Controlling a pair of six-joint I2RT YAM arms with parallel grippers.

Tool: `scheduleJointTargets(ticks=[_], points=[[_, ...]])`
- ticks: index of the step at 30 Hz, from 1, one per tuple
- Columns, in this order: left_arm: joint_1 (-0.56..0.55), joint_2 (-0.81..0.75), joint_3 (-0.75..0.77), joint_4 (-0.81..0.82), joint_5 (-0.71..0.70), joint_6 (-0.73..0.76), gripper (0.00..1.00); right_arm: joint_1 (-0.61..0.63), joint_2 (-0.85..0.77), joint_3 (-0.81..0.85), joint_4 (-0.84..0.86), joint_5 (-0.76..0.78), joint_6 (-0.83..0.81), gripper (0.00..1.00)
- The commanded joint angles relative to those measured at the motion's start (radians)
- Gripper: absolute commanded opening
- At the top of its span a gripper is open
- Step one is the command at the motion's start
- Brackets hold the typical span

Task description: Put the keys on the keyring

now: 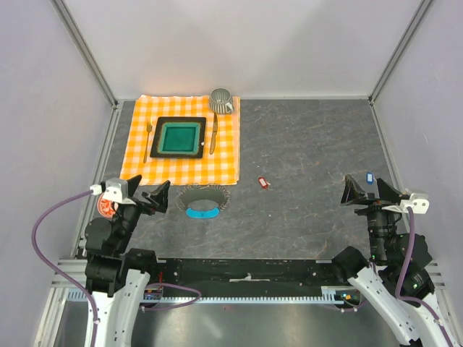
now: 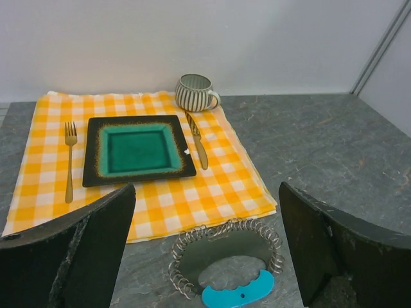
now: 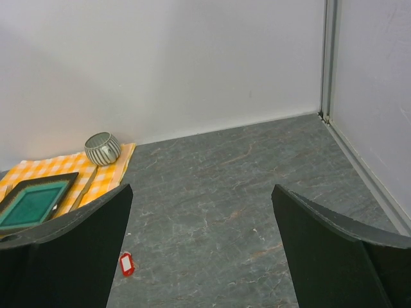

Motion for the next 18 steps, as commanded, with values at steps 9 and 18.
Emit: scheduleJointTargets(ticks=[9,18], points=[[0.002,0.282,0.072,0.007,0.188,-0.121,1.0,-0.001,0.0,0.041,-0.032,-0.021,0.051,0.98],[-0.061,0.615,0.081,0.073,0.3,-0.262,1.0,0.011,-0.001,0.042,-0.035,-0.043,0.059,0.98]])
